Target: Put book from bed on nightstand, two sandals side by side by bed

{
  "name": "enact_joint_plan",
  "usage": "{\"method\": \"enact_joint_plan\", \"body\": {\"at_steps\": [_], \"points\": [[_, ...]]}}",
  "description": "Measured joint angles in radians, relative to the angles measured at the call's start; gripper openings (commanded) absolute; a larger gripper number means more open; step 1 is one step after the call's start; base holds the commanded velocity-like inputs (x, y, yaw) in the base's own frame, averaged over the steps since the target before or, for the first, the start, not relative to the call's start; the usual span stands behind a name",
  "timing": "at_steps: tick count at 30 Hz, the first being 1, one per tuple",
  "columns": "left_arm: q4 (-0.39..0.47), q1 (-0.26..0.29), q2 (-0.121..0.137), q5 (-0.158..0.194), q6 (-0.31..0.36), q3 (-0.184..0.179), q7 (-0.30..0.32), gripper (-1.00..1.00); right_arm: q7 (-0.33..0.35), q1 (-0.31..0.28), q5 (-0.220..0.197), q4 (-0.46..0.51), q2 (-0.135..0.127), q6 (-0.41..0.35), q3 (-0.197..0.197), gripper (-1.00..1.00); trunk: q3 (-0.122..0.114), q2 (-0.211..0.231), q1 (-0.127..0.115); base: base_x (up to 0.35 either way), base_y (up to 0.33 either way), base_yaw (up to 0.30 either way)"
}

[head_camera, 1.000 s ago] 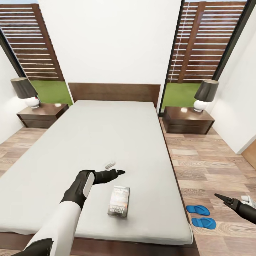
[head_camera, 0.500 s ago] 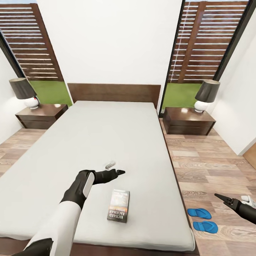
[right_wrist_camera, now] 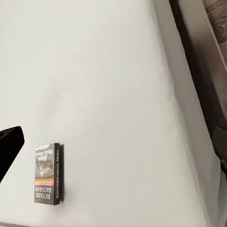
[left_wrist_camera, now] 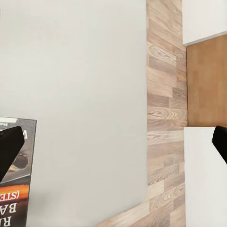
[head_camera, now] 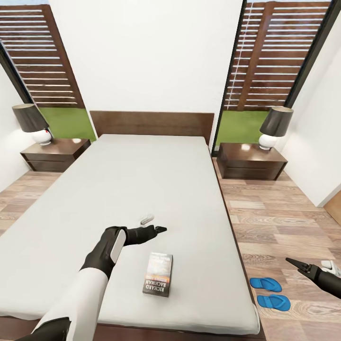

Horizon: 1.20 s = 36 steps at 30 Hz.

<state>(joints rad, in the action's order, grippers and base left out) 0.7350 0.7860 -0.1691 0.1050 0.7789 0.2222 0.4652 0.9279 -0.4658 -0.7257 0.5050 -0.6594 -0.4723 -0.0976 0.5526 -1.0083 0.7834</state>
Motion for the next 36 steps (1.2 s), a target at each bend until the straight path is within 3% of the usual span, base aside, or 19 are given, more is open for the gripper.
{"method": "enact_joint_plan", "body": {"at_steps": [5,11,15,21,30,36], "points": [[-0.009,0.0,-0.001,-0.005,-0.001,-0.005,-0.018,1.0,0.0,0.0,0.0,0.0,0.0,0.0,0.0,1.0,0.0,0.0,0.0,0.0,0.0,0.0],[-0.021,0.0,-0.004,-0.004,-0.001,-0.007,-0.147,1.0,-0.001,0.0,0.0,0.0,0.0,0.0,0.0,1.0,0.0,0.0,0.0,0.0,0.0,0.0],[-0.02,0.005,-0.004,-0.002,0.0,-0.007,-0.177,1.0,0.0,0.0,0.0,0.0,0.0,0.0,0.0,1.0,0.0,0.0,0.0,0.0,0.0,0.0],[-0.023,0.064,-0.004,-0.002,0.0,-0.005,-0.188,1.0,-0.001,0.0,0.0,0.0,0.0,0.0,0.0,1.0,0.0,0.0,0.0,0.0,0.0,0.0],[-0.017,0.072,-0.004,-0.002,-0.011,-0.006,-0.18,1.0,-0.001,0.0,0.0,0.0,0.003,0.0,0.001,1.0,0.0,0.0,0.0,0.0,0.0,0.0],[-0.018,0.073,-0.004,-0.006,-0.043,-0.007,-0.18,1.0,-0.001,0.0,0.0,0.0,0.021,0.0,0.0,1.0,0.0,0.0,0.0,0.0,0.0,0.0]]}}
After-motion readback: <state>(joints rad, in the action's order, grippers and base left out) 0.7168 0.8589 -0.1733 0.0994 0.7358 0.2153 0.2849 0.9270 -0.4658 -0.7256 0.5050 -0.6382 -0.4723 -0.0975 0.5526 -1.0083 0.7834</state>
